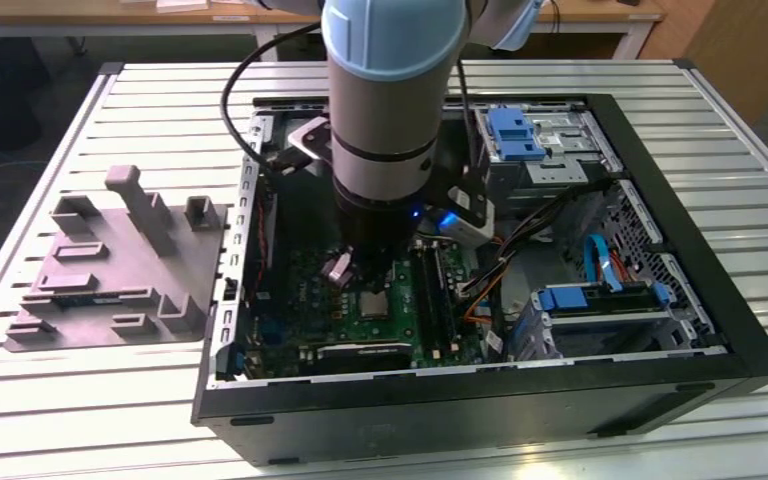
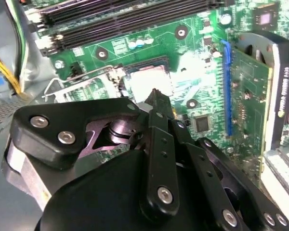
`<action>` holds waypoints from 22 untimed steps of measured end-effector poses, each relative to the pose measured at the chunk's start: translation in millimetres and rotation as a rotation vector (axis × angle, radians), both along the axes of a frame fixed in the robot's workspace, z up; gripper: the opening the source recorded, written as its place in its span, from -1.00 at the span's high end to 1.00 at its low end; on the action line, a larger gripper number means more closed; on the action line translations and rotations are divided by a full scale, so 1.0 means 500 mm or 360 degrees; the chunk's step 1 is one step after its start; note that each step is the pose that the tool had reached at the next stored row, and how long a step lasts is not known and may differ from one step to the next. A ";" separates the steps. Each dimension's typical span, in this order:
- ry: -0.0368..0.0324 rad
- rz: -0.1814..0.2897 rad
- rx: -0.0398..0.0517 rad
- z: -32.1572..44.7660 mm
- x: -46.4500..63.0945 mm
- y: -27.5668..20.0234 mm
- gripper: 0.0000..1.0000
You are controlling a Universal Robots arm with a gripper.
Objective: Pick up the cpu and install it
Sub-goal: 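Close the cpu cover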
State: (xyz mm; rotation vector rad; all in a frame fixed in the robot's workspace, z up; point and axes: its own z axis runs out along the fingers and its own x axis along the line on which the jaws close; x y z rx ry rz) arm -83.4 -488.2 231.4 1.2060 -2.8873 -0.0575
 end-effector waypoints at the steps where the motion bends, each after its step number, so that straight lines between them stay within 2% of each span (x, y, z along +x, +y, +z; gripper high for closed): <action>1: 0.0000 0.0001 0.0028 0.000 0.004 0.0000 0.79; 3: 0.0000 0.0003 0.0082 0.000 0.009 0.0000 0.79; 4: 0.0000 0.0004 0.0094 0.000 0.013 0.0000 0.79; 18: -0.0001 0.0024 0.0098 -0.003 0.018 -0.0002 0.79; 20: -0.0001 0.0031 0.0147 -0.004 0.019 -0.0001 0.79; 21: -0.0001 0.0036 0.0165 -0.004 0.019 -0.0001 0.79; 22: -0.0001 0.0044 0.0171 -0.004 0.020 0.0000 0.79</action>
